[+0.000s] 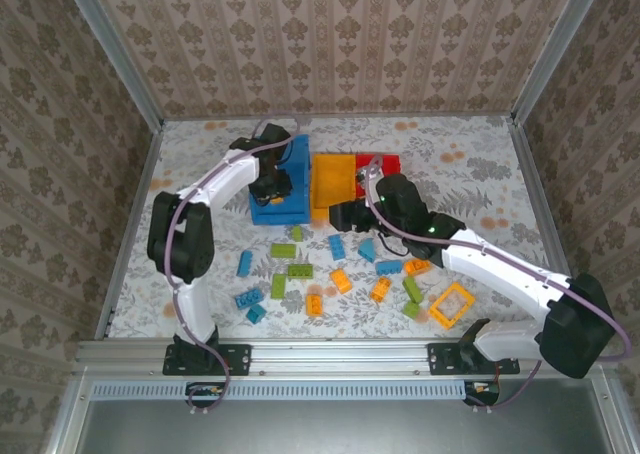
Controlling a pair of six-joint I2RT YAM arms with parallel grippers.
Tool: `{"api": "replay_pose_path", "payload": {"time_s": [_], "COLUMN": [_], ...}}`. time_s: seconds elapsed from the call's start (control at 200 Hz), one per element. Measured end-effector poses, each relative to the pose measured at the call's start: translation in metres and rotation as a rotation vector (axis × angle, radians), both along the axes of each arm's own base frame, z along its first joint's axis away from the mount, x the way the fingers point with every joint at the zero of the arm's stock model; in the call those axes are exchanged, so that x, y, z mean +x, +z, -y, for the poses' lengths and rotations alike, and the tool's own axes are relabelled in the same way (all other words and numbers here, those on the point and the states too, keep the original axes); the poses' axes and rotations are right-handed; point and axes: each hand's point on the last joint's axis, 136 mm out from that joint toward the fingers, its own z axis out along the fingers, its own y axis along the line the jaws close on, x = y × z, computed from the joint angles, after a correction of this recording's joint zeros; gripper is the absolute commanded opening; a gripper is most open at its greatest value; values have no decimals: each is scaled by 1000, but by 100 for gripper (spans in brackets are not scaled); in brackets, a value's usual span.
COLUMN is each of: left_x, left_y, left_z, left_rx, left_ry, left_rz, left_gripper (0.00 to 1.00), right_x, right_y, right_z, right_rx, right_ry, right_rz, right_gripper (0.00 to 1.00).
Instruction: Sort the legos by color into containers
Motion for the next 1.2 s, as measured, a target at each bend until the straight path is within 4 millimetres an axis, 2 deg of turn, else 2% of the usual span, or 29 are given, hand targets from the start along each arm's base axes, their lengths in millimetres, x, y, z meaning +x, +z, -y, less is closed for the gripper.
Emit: {"api": "replay_pose_path", "payload": {"time_s": [0.12,0.295,0.53,0.67,0.795,0.99,1.105,1.2], "left_x": [1,-10,-13,-14,-15,-20,-39,-59], "left_y": [-11,-18,-15,-5,17,79,112,126], "left_z": [7,19,22,18,14,9,10,14], "left_rx": [10,16,18,29,29,-17,-65,-110], "left_ry": [-24,-71,-81,-78,-72,-69,-107,-167], "left_rz": [-22,-55,-59,-47,-2,156,251,305], "left_gripper": [38,52,55,58,59,59,59,58], "right_x": [-5,-8,-11,-13,-16,-25,-30,-32], "right_y": [-1,-7,-20,-23,-27,-39,-47,-47], "right_z": [9,23,50,70,89,109,115,118], "right_rx": [9,-1,-42,-55,-61,-72,-83,-93], "right_ry": [-22,-61,-147,-227,-308,-407,-439,-450], "right_rz": [-1,-13,-51,-81,-123,-209,-253,-274], "right_gripper": [79,80,79,78,76,75,72,69]}}
